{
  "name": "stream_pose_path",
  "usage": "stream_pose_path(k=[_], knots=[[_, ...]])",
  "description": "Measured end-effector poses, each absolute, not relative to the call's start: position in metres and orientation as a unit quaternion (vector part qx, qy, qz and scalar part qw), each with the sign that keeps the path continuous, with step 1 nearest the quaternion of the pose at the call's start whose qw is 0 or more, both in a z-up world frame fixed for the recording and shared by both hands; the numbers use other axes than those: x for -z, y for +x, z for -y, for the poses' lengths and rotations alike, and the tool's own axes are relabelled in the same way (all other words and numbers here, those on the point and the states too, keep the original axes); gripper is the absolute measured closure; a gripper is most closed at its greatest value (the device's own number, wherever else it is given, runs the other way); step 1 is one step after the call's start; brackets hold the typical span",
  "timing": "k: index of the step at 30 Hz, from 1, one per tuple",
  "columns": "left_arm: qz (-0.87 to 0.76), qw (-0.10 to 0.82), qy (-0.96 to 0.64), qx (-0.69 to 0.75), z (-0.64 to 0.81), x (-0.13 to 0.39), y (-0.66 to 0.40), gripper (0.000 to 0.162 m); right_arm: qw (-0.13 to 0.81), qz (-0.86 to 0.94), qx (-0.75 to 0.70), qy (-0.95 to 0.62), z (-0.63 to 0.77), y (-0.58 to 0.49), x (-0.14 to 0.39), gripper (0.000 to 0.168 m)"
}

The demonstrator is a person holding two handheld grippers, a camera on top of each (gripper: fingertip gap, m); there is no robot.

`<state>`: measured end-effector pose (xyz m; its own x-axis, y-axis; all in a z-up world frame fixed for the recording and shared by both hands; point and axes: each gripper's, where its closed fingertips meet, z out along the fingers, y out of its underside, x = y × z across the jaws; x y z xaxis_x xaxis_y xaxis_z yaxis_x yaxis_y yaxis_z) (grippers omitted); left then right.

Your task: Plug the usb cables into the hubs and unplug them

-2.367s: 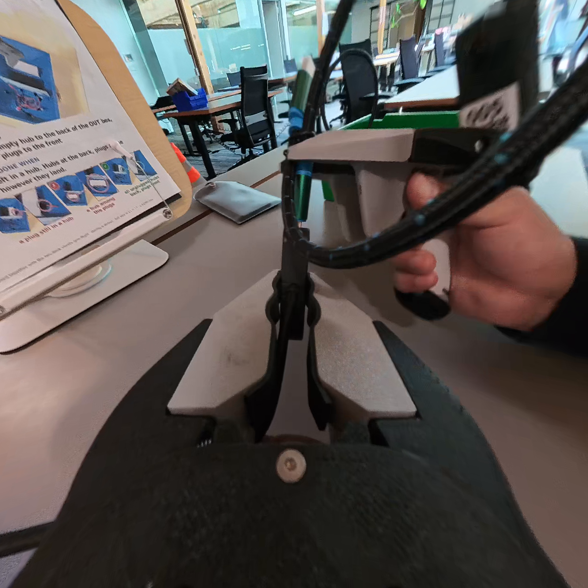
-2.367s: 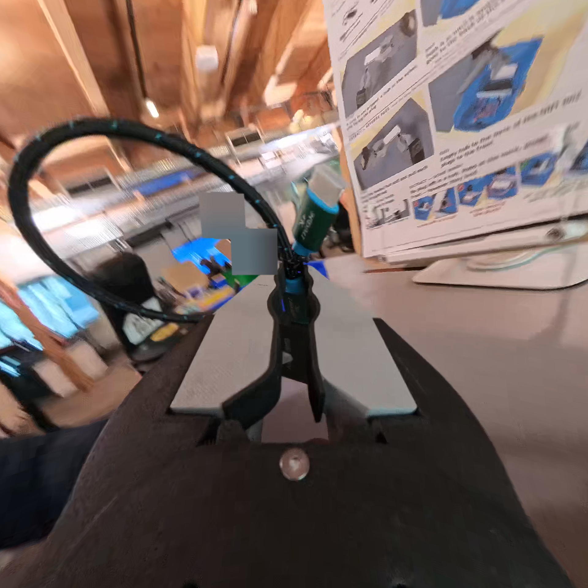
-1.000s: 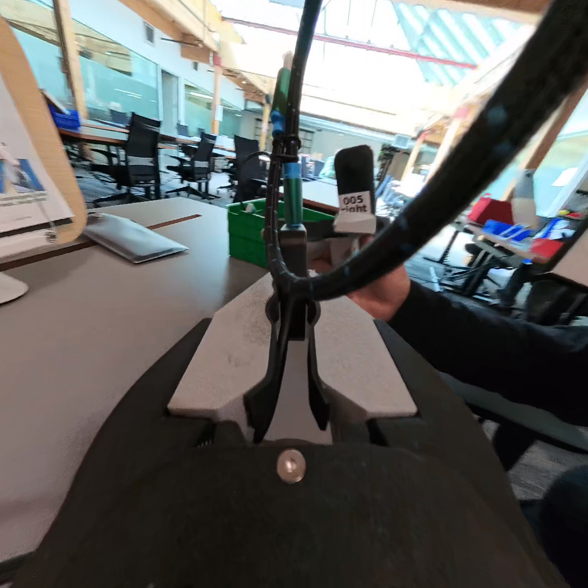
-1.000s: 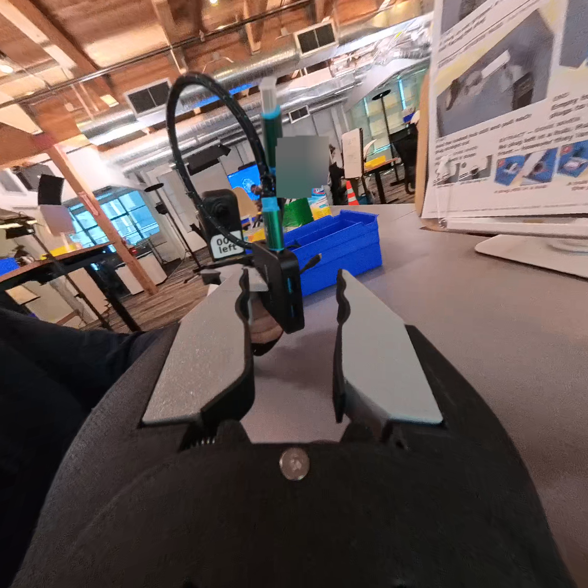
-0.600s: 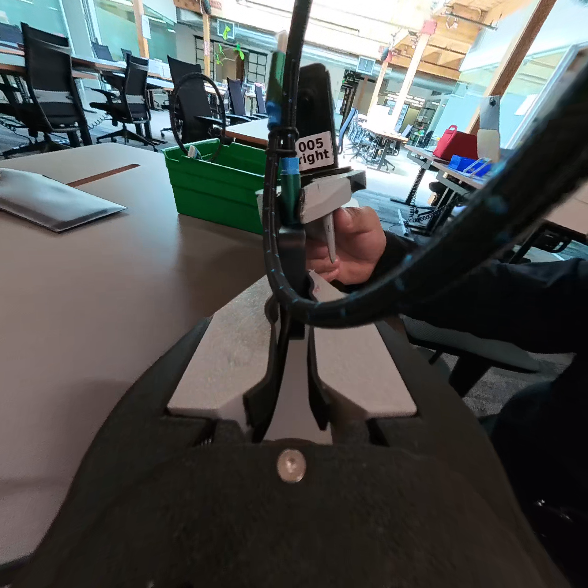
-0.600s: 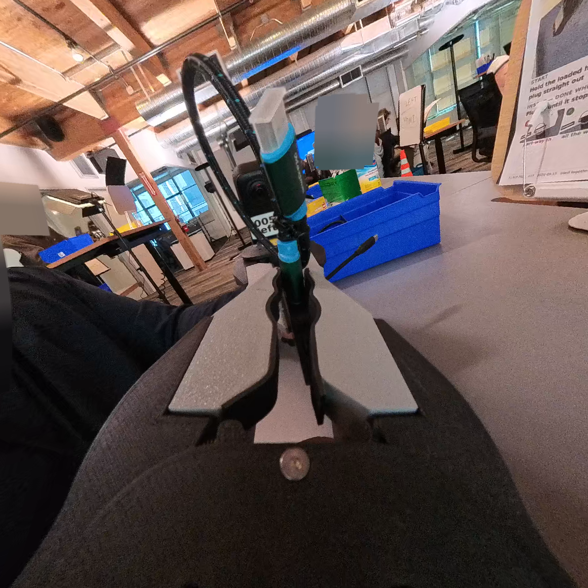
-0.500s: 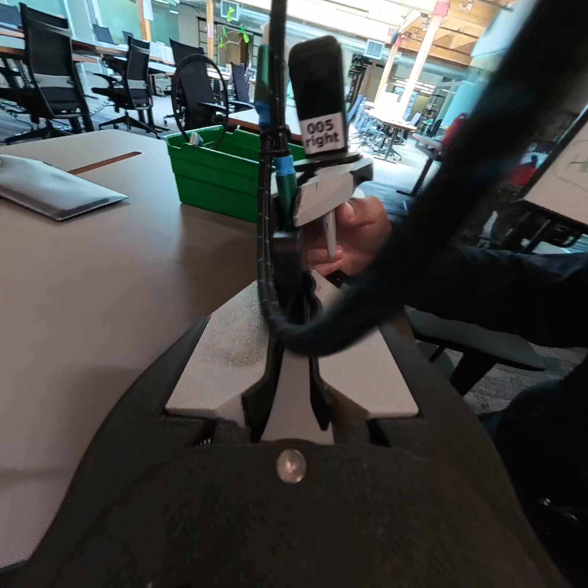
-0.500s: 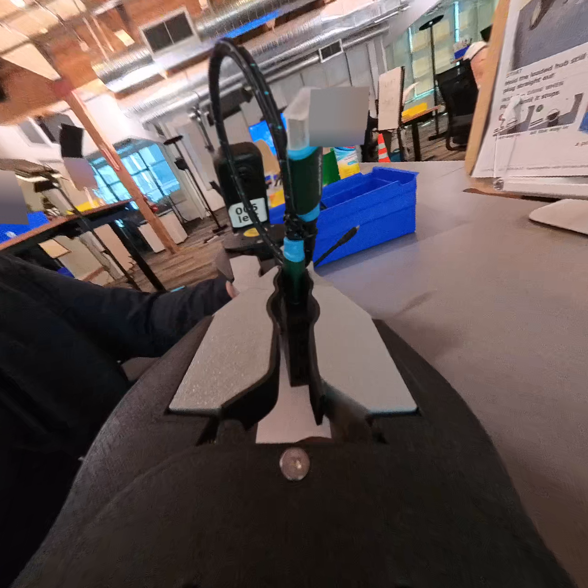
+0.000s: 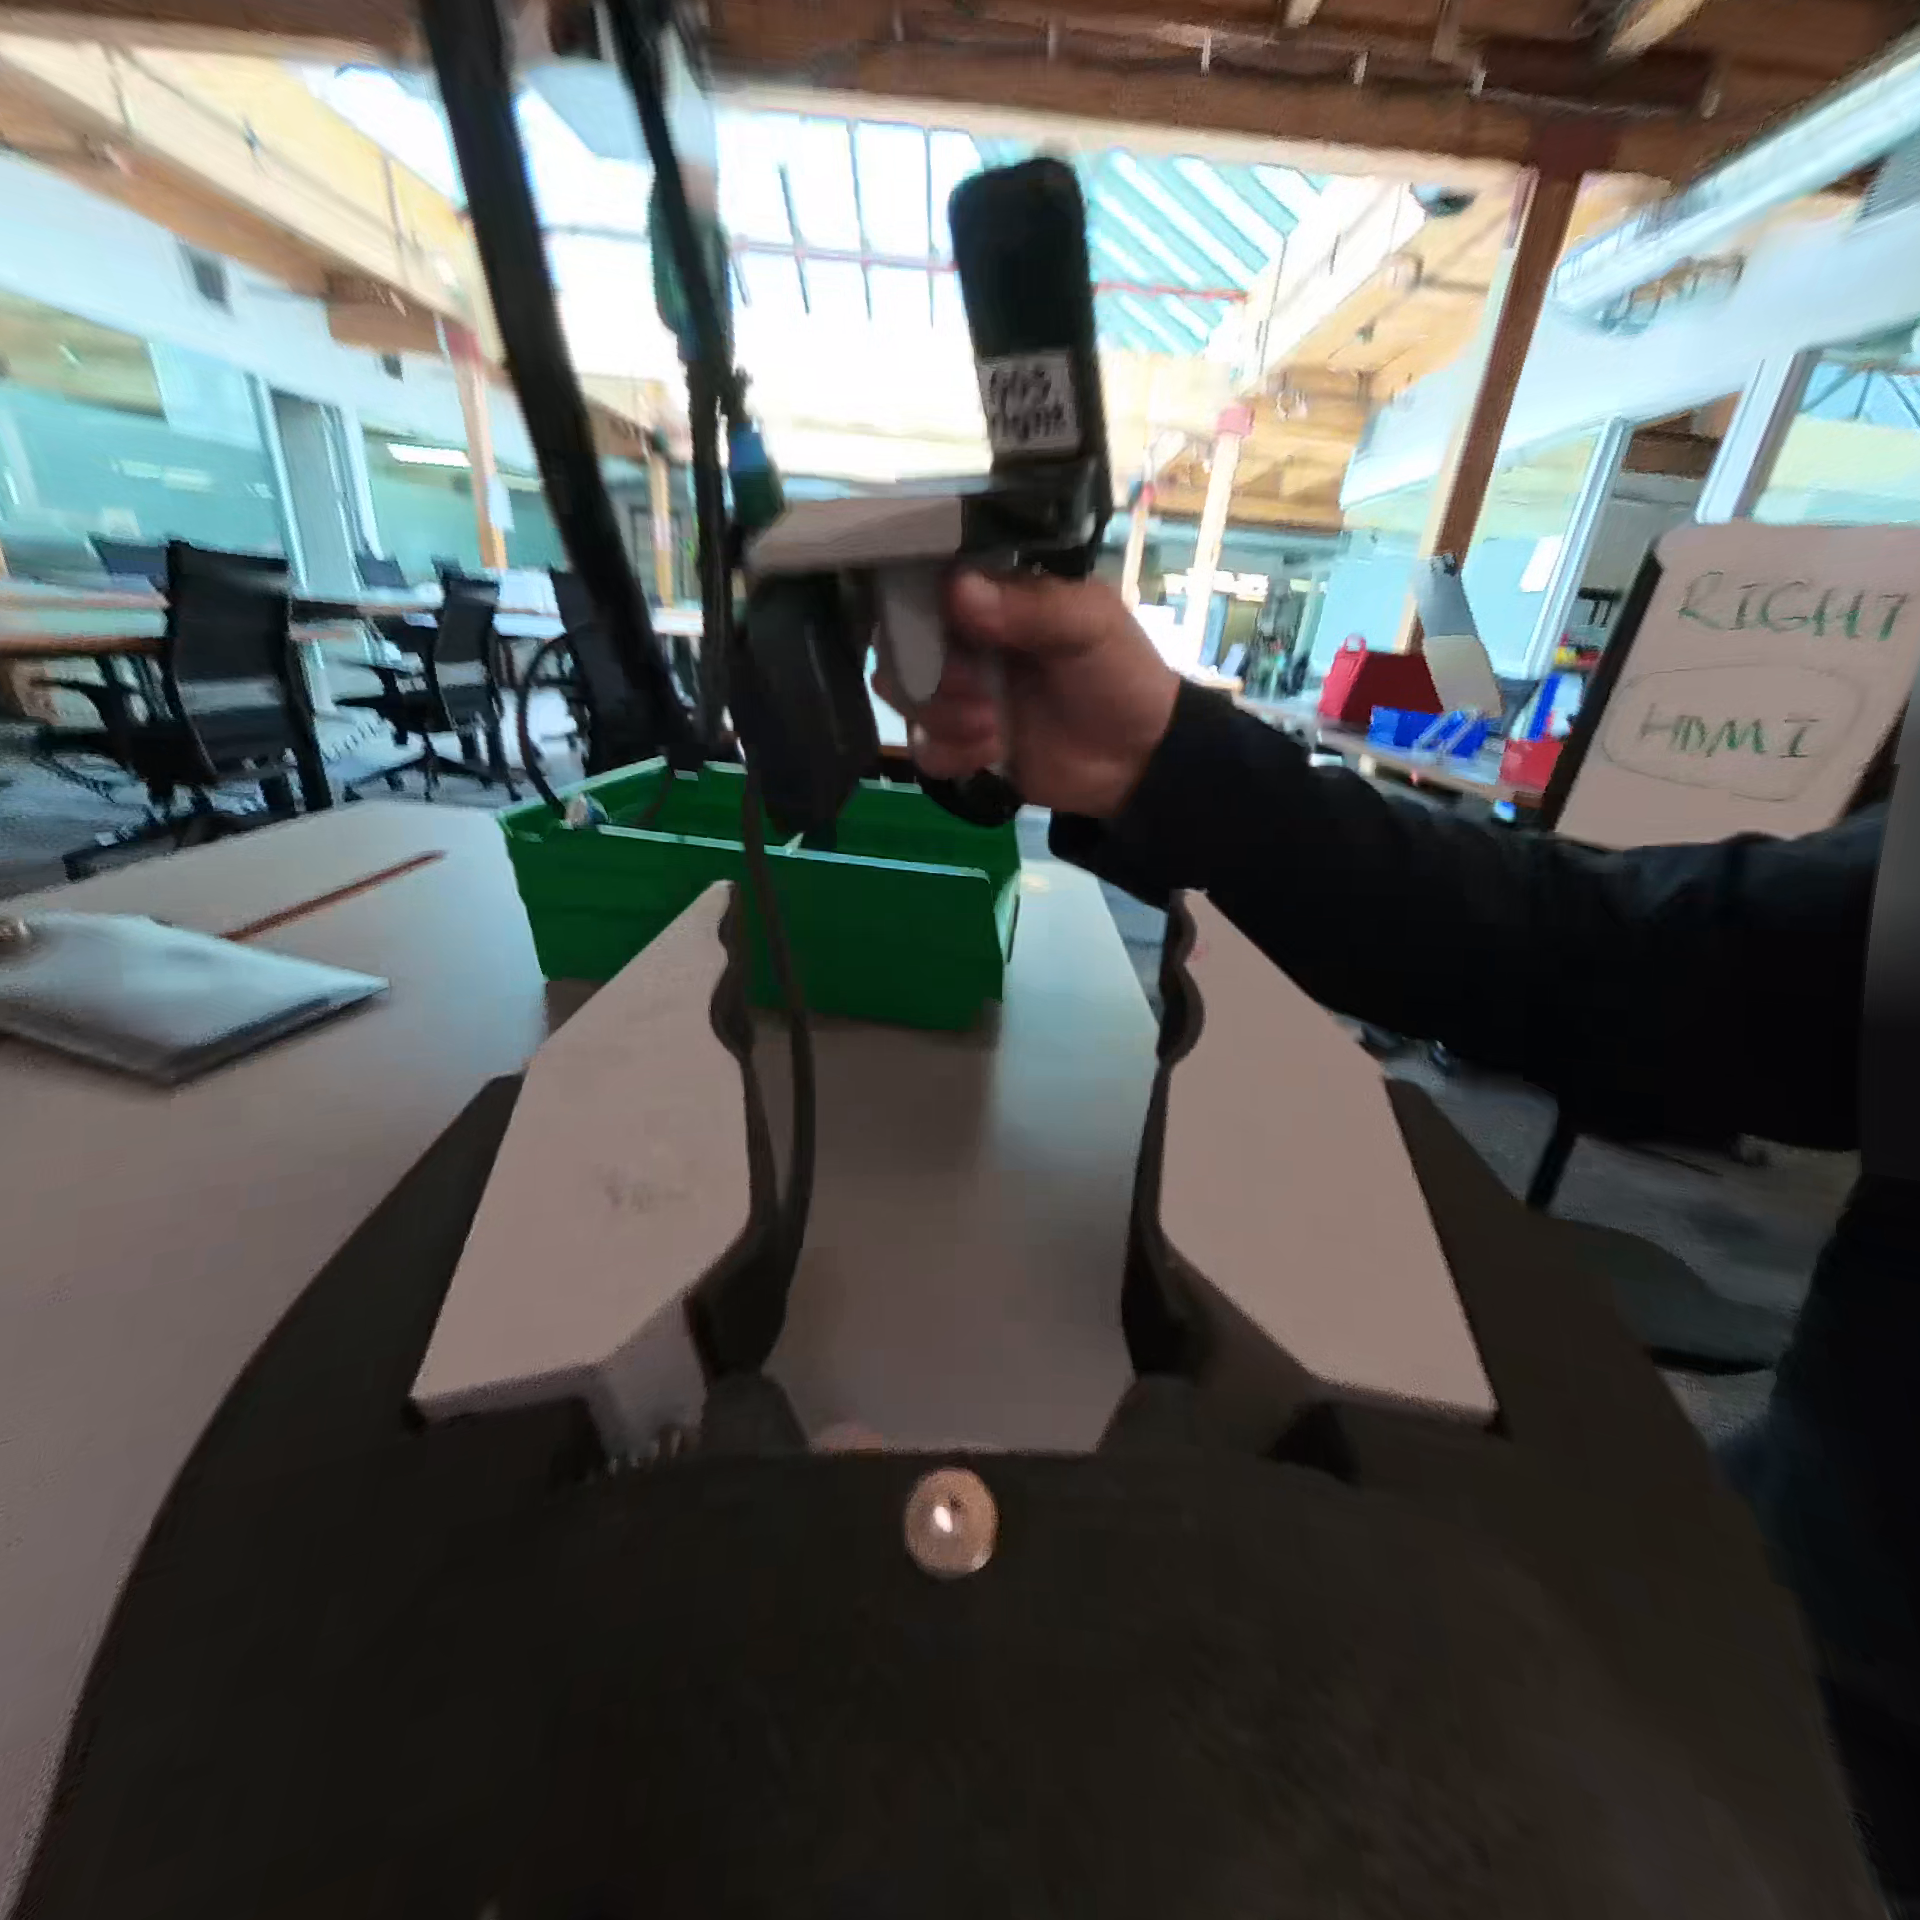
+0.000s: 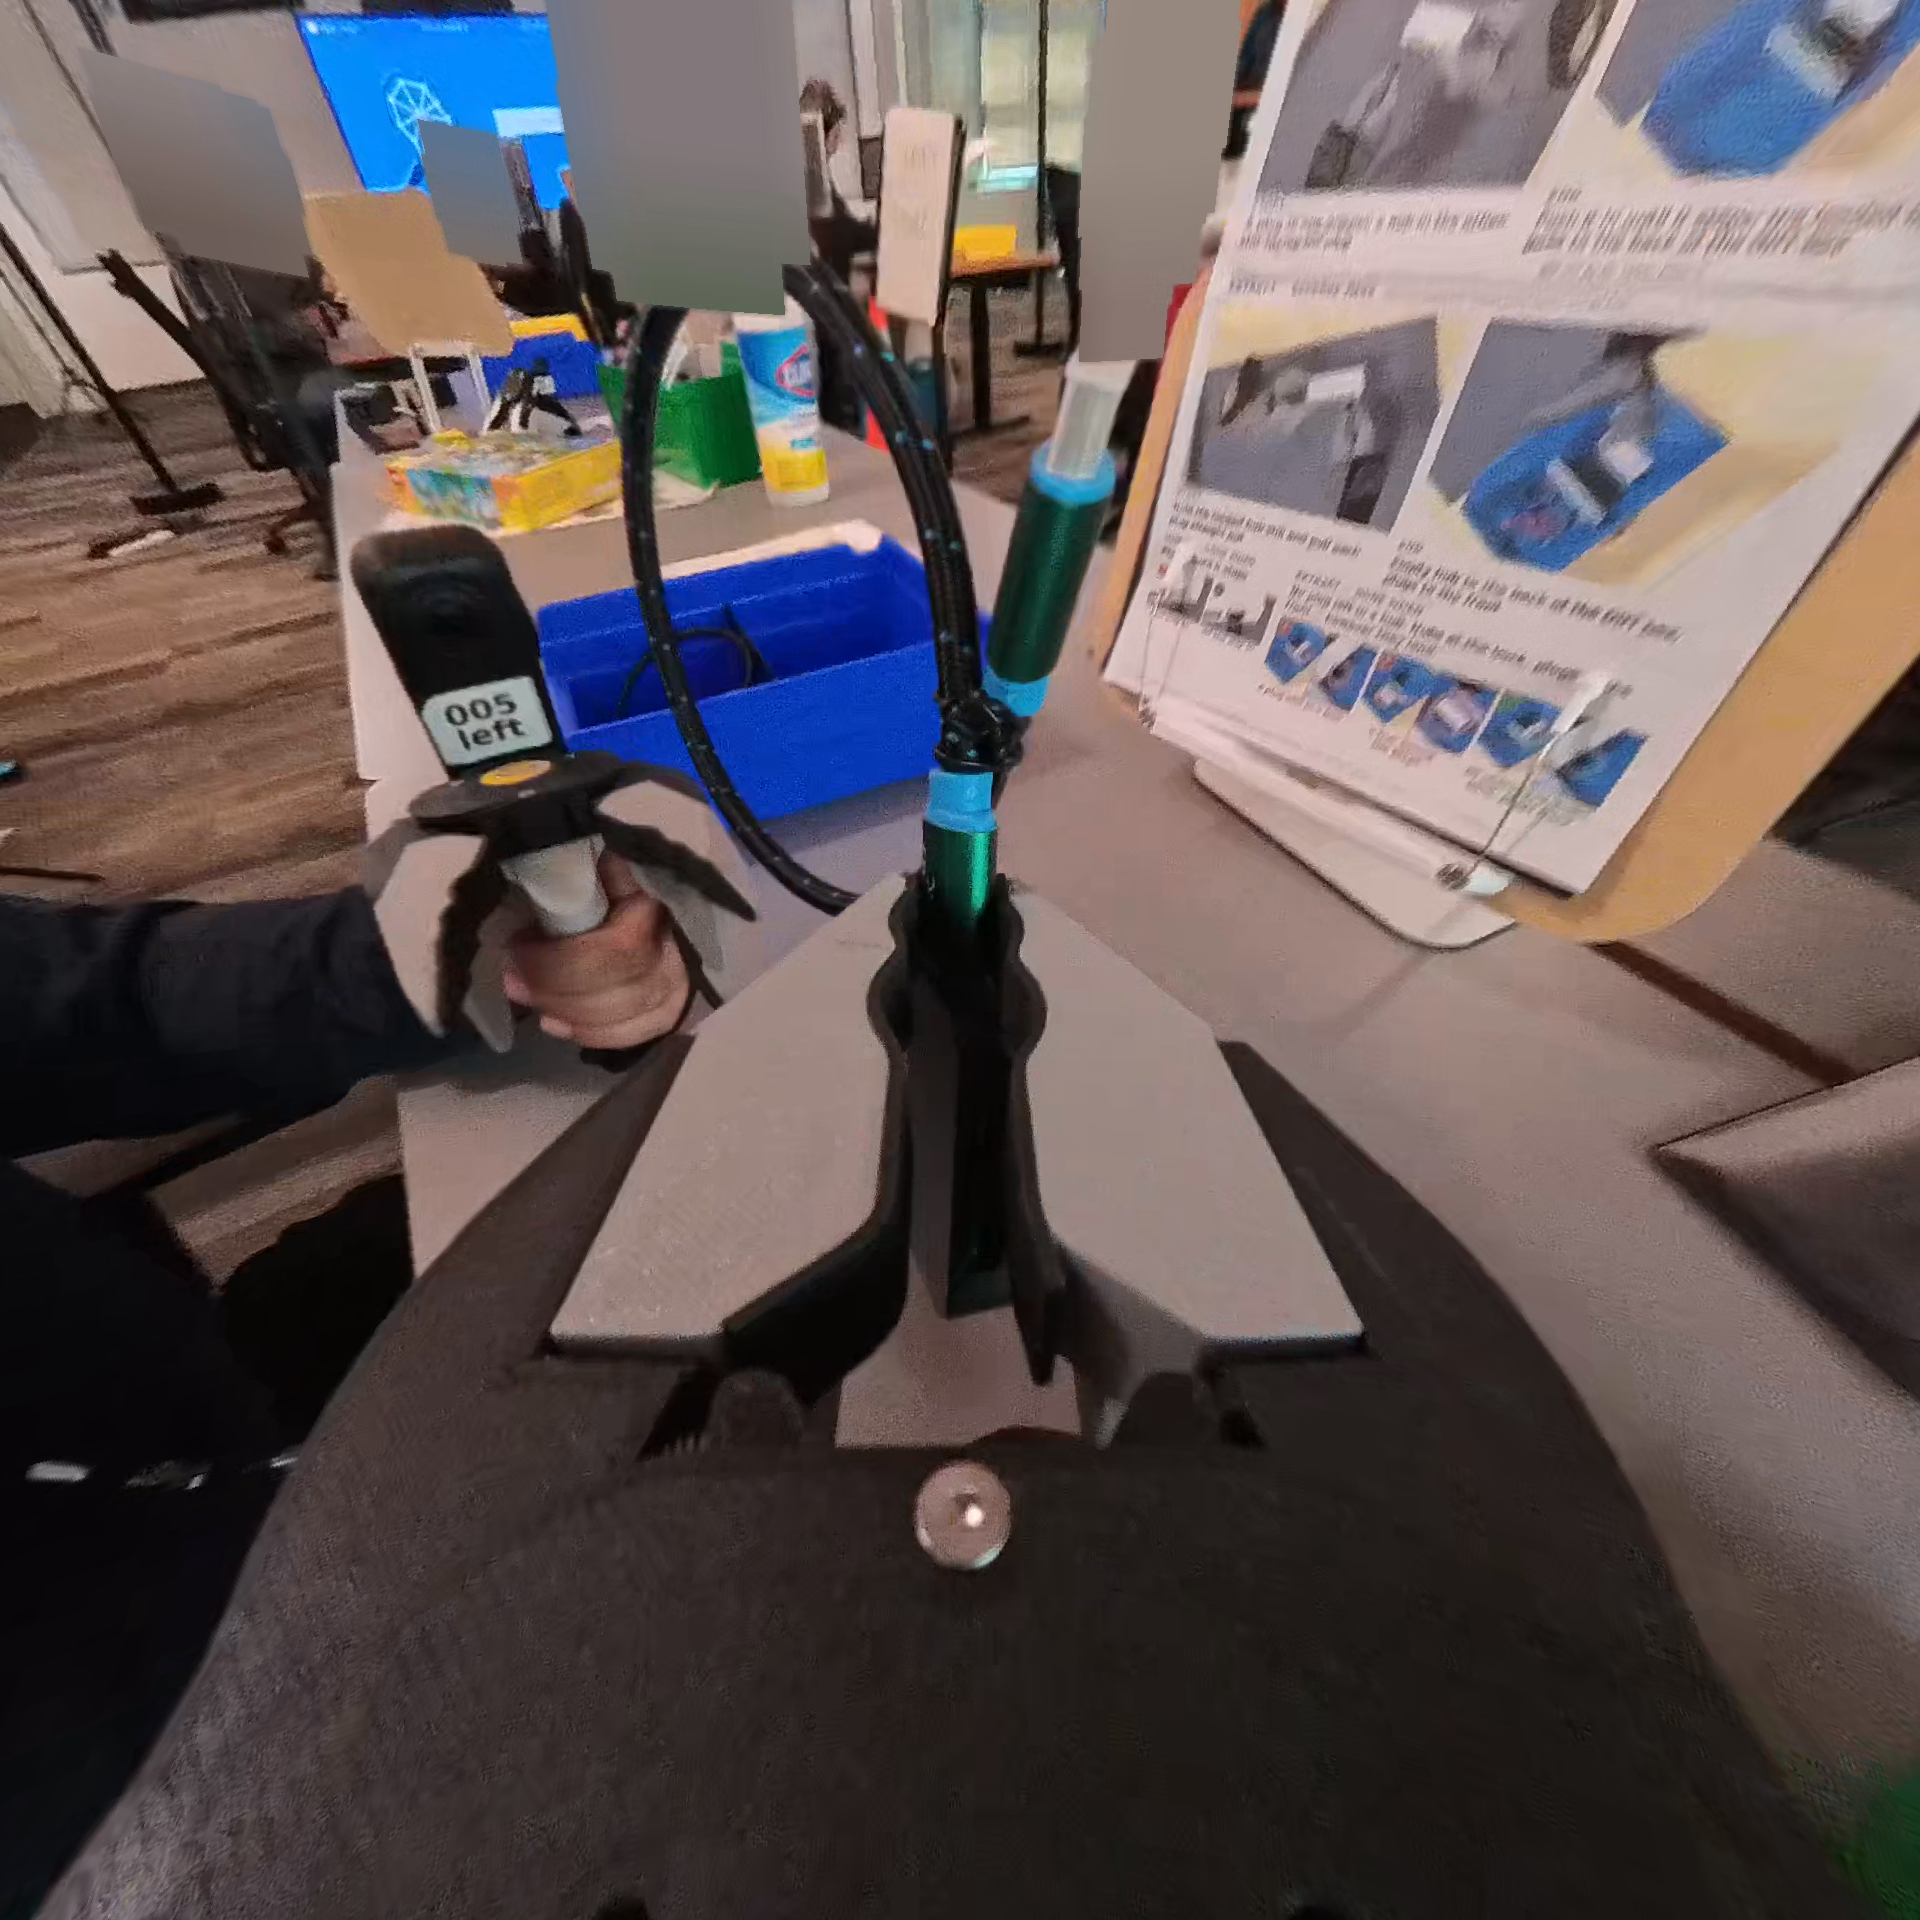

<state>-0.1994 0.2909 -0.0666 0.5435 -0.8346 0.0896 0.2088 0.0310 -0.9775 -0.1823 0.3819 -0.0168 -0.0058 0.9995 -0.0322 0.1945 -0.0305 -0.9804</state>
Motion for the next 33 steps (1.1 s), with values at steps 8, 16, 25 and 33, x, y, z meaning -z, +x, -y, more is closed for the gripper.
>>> stream_pose_path(k=[8, 16, 25, 33], knots=[[-0.124, 0.707, -0.535, 0.444, -0.308, 0.044, -0.255, 0.11, 0.365, 0.524, -0.491, -0.592, -0.361, -0.213, 0.09, 0.16], [0.014, 0.751, -0.535, 0.387, -0.33, 0.039, -0.311, 0.074, 0.42, 0.403, -0.541, -0.607, -0.404, -0.17, 0.056, 0.16], [-0.009, 0.733, -0.585, 0.347, -0.341, 0.059, -0.299, 0.084, 0.677, 0.292, -0.093, -0.669, -0.535, 0.04, -0.05, 0.16], [-0.109, 0.704, -0.669, 0.215, -0.356, 0.1, -0.27, 0.087, 0.485, 0.424, 0.257, -0.72, -0.629, 0.056, 0.046, 0.159]])
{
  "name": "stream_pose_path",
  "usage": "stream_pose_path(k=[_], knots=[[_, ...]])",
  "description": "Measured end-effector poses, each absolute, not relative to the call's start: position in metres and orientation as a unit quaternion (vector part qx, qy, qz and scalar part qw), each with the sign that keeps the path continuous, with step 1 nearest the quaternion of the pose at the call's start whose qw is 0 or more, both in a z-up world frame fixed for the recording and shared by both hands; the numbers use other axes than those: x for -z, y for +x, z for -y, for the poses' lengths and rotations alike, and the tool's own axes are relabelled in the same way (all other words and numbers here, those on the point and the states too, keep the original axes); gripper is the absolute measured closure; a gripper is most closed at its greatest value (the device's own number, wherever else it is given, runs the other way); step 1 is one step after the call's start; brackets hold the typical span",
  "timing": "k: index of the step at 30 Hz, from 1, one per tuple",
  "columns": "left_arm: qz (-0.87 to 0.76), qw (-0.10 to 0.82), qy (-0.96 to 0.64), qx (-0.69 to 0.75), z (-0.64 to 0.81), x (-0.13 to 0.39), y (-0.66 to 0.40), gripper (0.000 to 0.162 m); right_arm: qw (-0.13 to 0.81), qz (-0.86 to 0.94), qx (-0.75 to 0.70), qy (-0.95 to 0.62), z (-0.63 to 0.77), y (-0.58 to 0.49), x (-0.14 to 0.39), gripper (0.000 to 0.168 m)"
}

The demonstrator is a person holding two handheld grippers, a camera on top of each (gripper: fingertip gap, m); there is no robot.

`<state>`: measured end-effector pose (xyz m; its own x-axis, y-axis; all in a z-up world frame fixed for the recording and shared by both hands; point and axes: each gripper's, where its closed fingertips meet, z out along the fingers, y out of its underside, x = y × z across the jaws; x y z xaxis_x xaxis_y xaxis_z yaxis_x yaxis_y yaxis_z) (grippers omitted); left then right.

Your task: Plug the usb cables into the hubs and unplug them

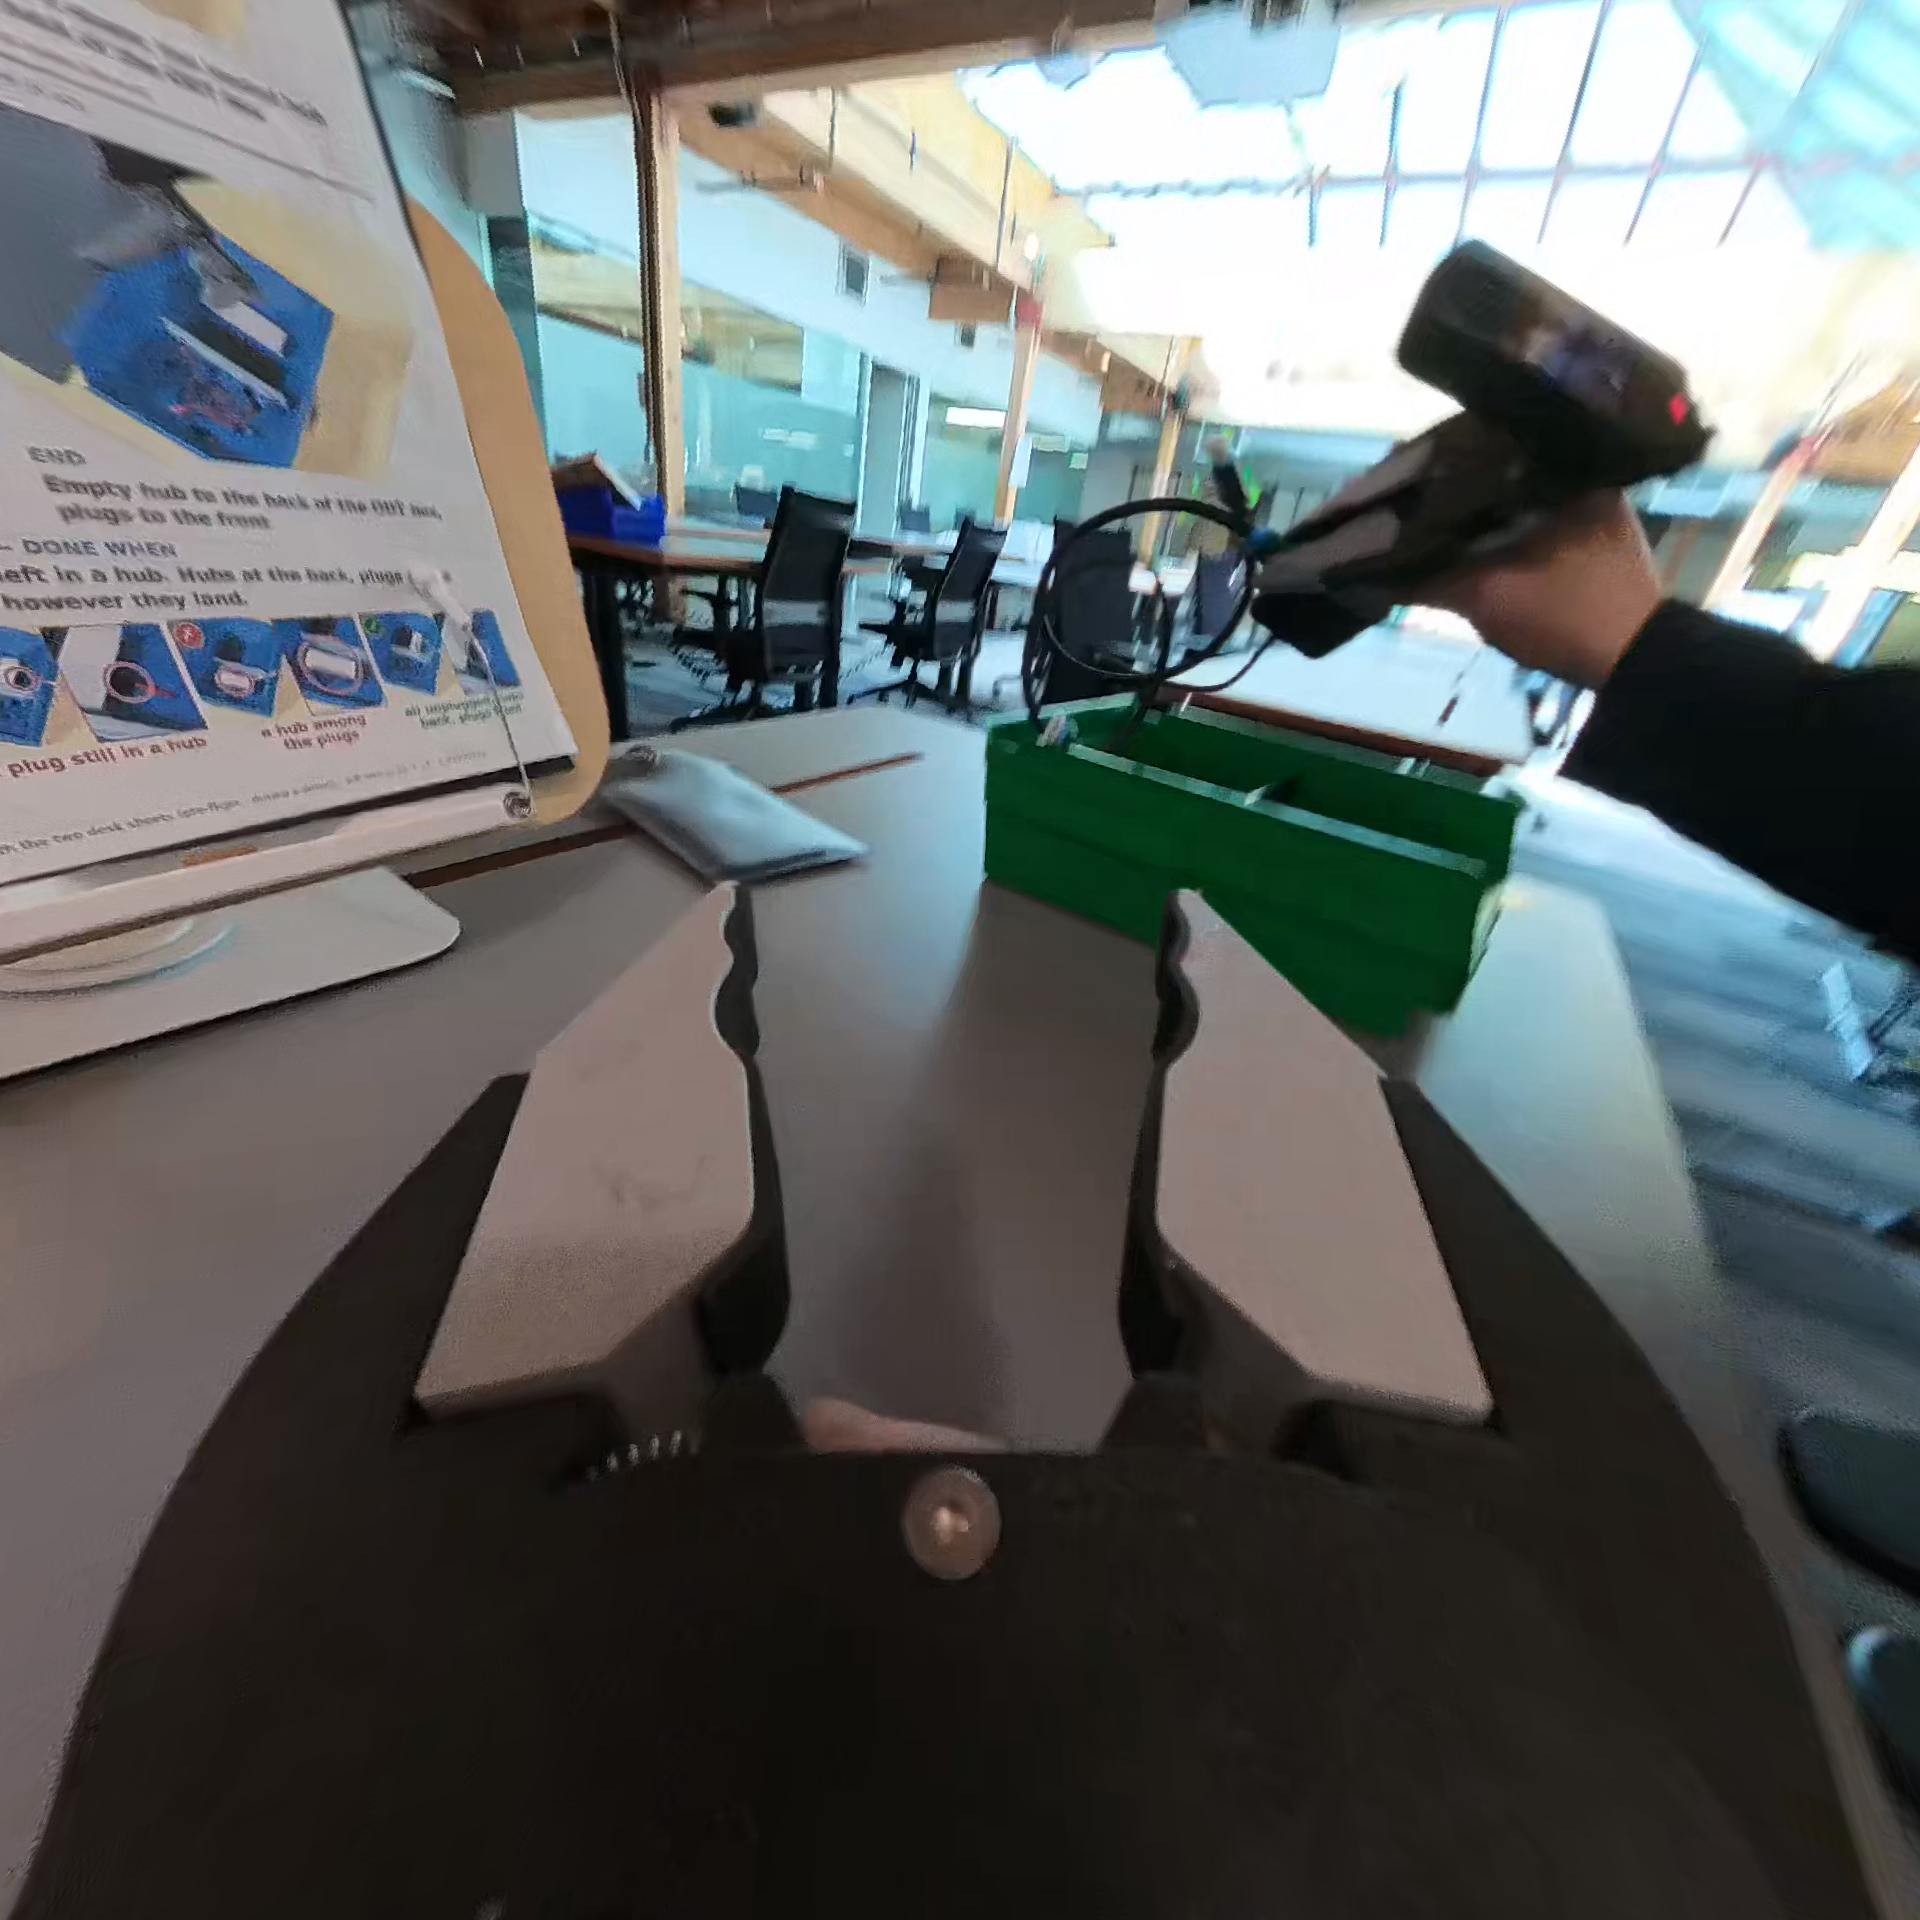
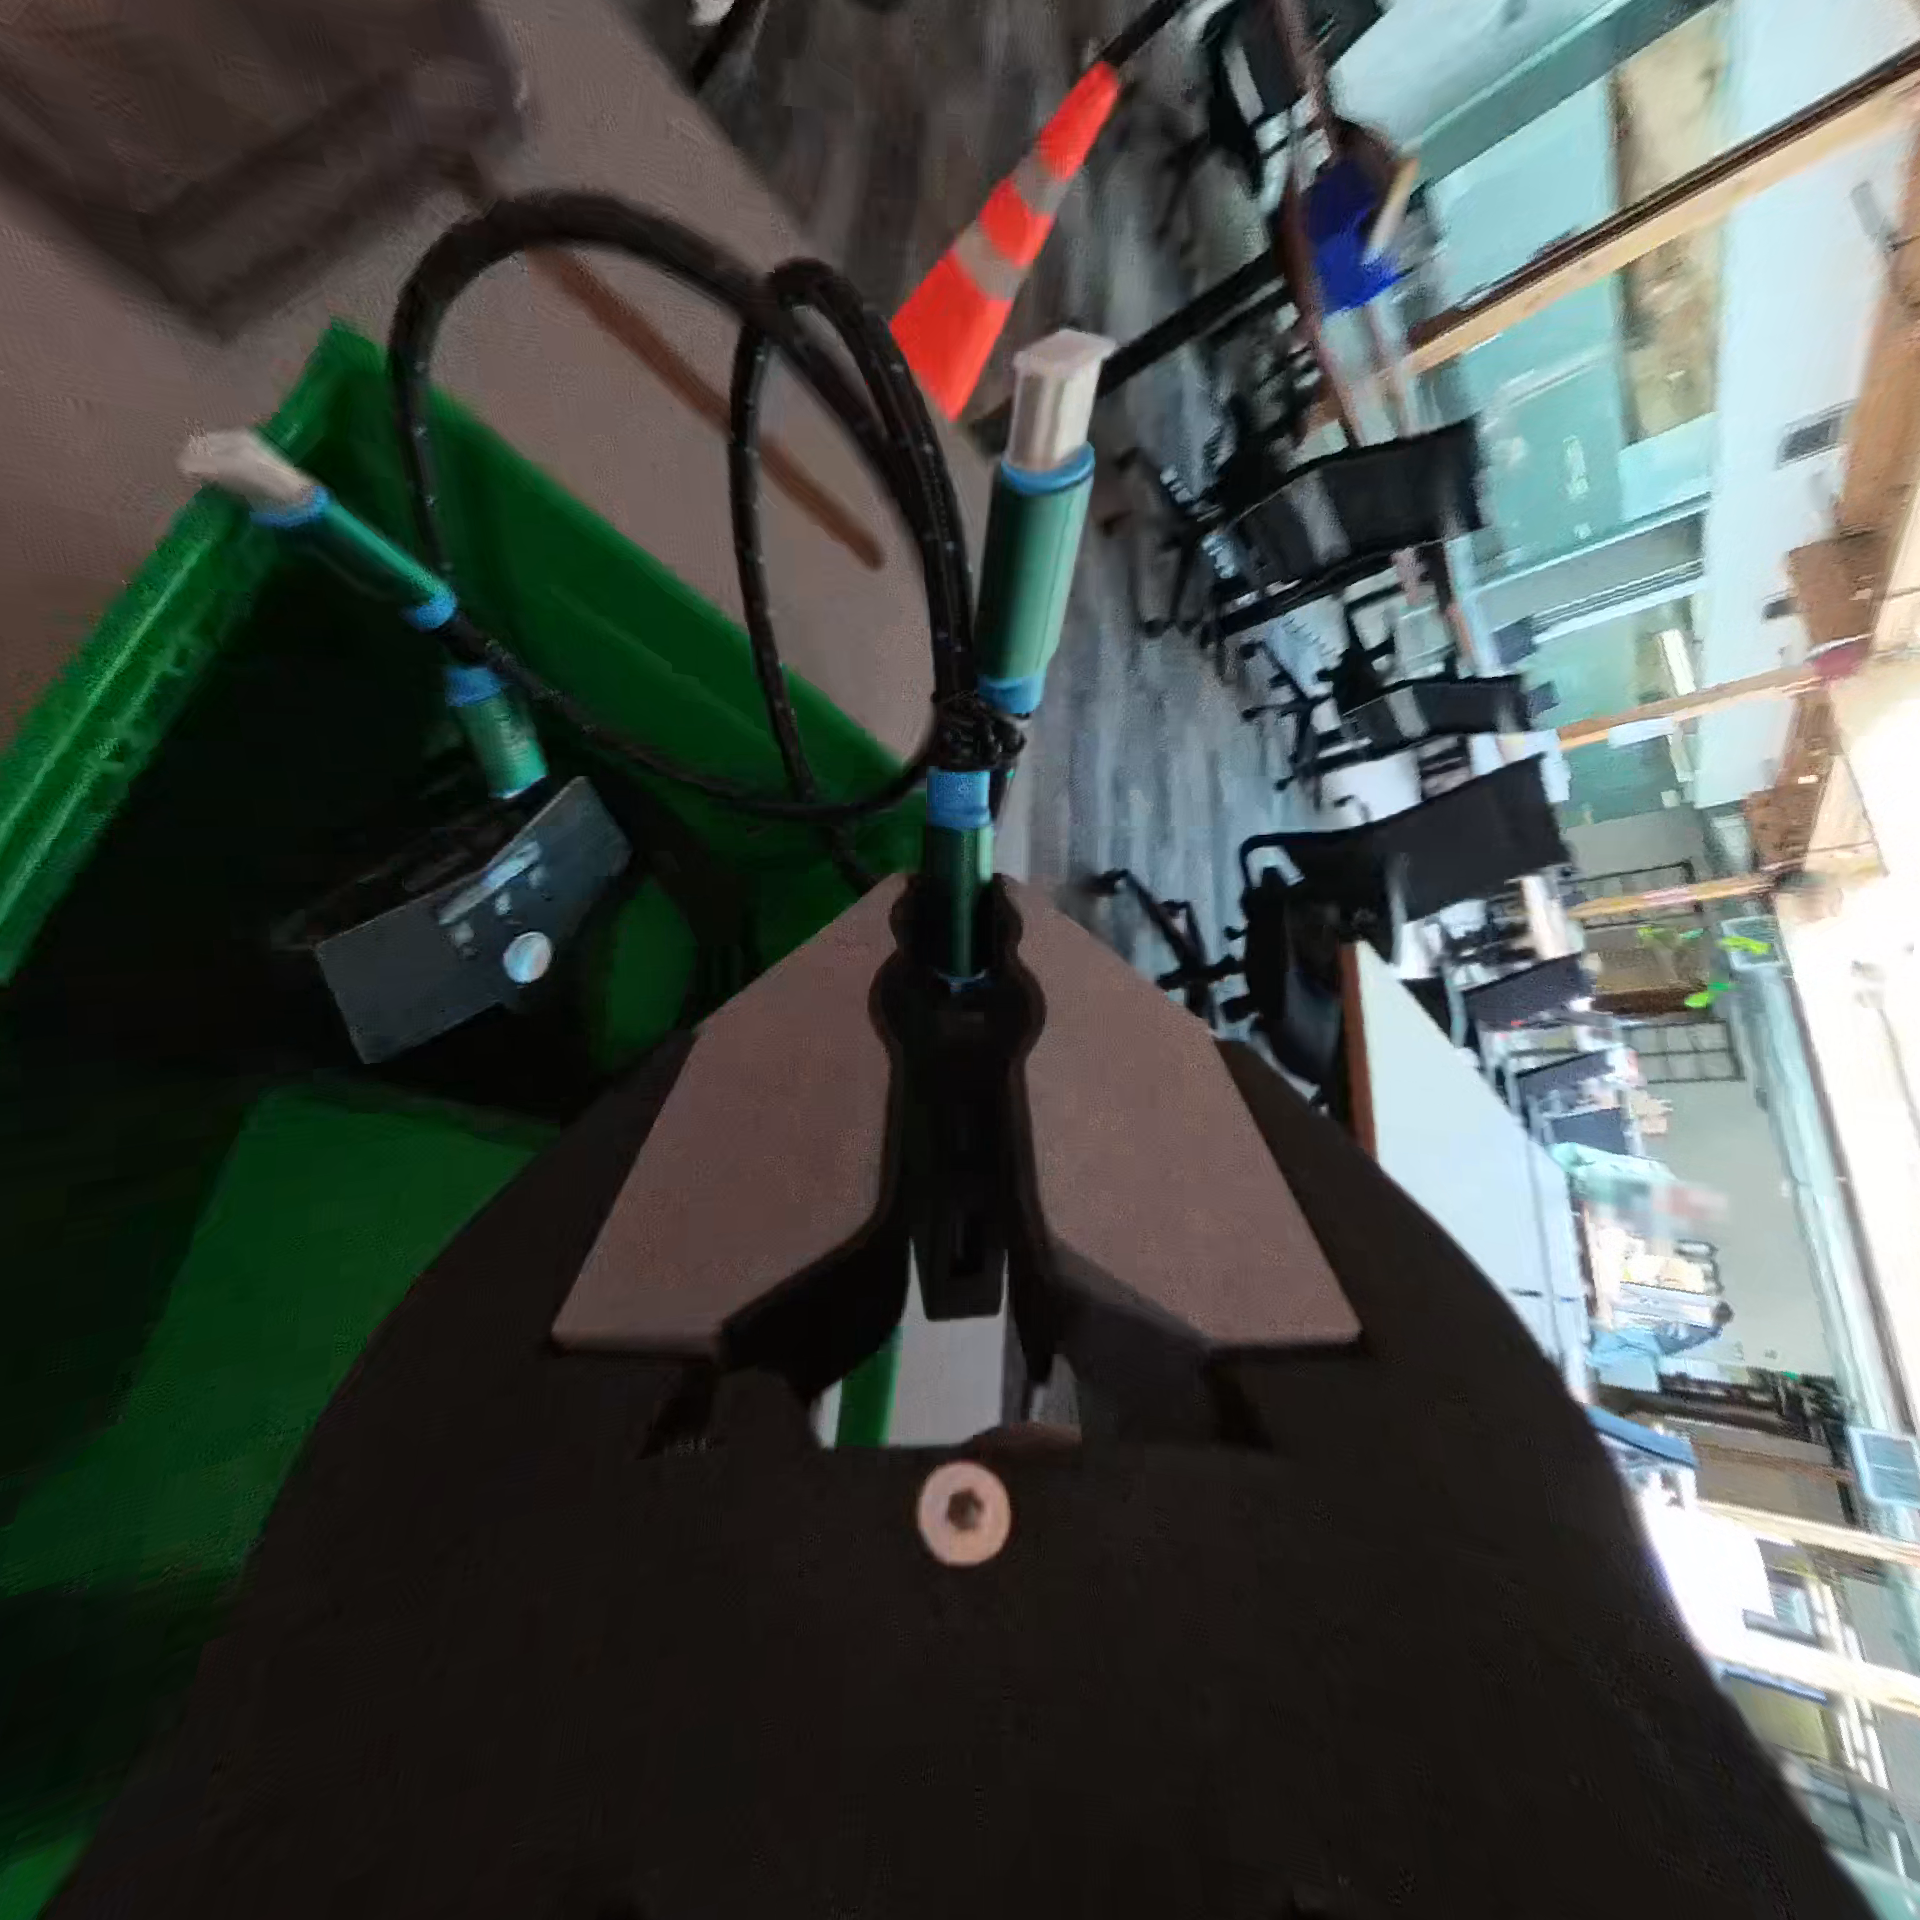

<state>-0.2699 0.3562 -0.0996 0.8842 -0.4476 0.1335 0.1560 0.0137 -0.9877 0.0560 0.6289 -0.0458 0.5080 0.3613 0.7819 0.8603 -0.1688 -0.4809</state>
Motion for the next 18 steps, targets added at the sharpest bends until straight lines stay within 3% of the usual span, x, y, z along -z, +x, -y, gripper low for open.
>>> stream_pose_path(k=[3, 5, 12, 18], knots=[[-0.145, 0.651, -0.73, 0.148, -0.366, 0.135, -0.265, 0.085, 0.378, 0.438, 0.227, -0.784, -0.652, 0.049, 0.108, 0.157], [-0.15, 0.609, -0.768, 0.132, -0.371, 0.158, -0.265, 0.077, 0.293, 0.433, 0.089, -0.848, -0.643, 0.03, 0.138, 0.155], [-0.17, 0.576, -0.788, 0.136, -0.371, 0.174, -0.256, 0.083, 0.111, 0.427, -0.034, -0.897, -0.649, 0.009, 0.155, 0.155], [-0.158, 0.574, -0.793, 0.13, -0.374, 0.176, -0.266, 0.084, 0.008, 0.431, 0.046, -0.901, -0.663, 0.016, 0.207, 0.15]])
